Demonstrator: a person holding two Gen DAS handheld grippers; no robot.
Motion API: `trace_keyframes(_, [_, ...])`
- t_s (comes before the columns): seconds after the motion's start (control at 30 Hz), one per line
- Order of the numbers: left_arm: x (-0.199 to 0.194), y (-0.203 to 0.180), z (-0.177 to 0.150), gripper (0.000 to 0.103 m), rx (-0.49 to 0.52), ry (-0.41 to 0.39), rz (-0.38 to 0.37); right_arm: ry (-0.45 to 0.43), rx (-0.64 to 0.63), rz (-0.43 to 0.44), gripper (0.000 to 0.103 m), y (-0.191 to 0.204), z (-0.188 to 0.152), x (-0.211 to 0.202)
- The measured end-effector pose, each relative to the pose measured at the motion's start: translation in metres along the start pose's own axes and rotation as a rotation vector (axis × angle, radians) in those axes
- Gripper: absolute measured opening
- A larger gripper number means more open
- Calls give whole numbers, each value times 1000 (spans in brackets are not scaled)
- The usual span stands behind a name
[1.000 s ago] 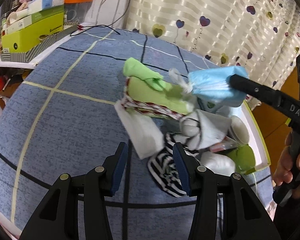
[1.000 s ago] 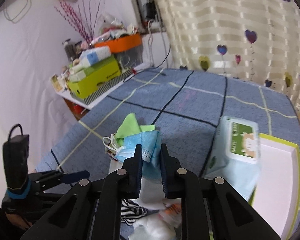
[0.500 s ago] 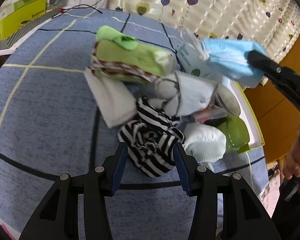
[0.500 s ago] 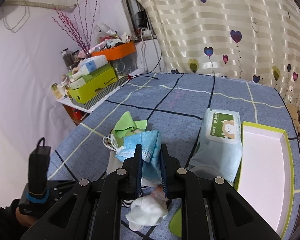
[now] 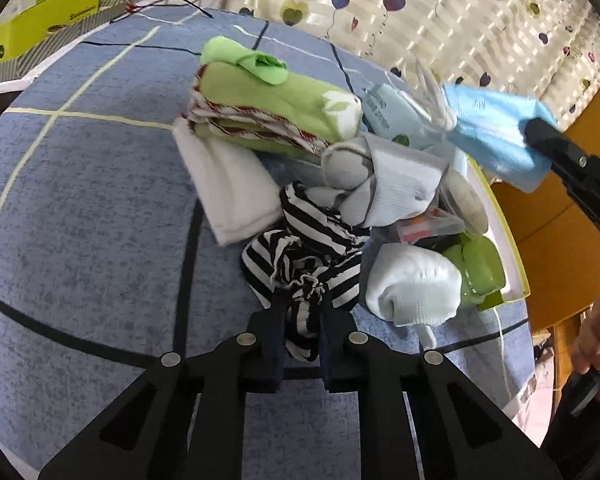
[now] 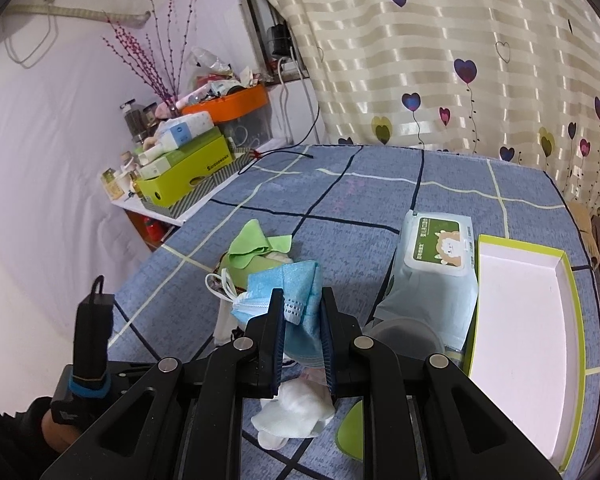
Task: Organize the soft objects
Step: 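Grasp the black-and-white striped sock with the left gripper while the right gripper holds the mask, then carry the mask and striped sock over the white tray with both grippers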
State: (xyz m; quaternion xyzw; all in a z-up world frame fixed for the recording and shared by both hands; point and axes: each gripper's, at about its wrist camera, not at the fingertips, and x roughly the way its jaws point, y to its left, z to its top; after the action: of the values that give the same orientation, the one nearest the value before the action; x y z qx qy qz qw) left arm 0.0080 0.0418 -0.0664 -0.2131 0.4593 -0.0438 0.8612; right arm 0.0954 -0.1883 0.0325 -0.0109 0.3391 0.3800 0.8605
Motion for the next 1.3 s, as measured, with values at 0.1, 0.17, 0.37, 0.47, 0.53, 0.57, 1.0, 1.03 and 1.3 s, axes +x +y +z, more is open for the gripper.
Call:
trace_keyframes(0.1, [-15, -1, 0, 13, 8, -43, 10, -10, 2, -1, 15, 1, -1, -3])
trace_keyframes(0.17, [-25, -1, 1, 13, 10, -72, 16, -24, 0, 0, 15, 4, -2, -9])
trace_keyframes(0.37, [-60, -3, 7, 13, 15, -177, 28, -52, -2, 3, 15, 10, -4, -23])
trace_keyframes(0.47, [-72, -6, 12, 13, 26, -211, 29, -63, 2, 10, 15, 11, -7, -29])
trace_keyframes(0.53, [-78, -10, 15, 13, 36, -230, 21, -66, 6, 13, 15, 12, -8, -31])
trace_keyframes(0.57, [-80, -12, 17, 13, 41, -238, 18, -68, 7, 13, 15, 12, -10, -32])
trace_keyframes(1.0, [-83, -45, 33, 13, 106, -267, -20, -100, 59, -14, 15, -8, -15, -48])
trace_keyframes(1.03, [-83, -48, 35, 13, 111, -267, -22, -103, 64, -17, 15, -10, -15, -50])
trace_keyframes(1.3, [-71, -76, 44, 13, 169, -249, -36, -130, 109, -49, 15, -36, -18, -65])
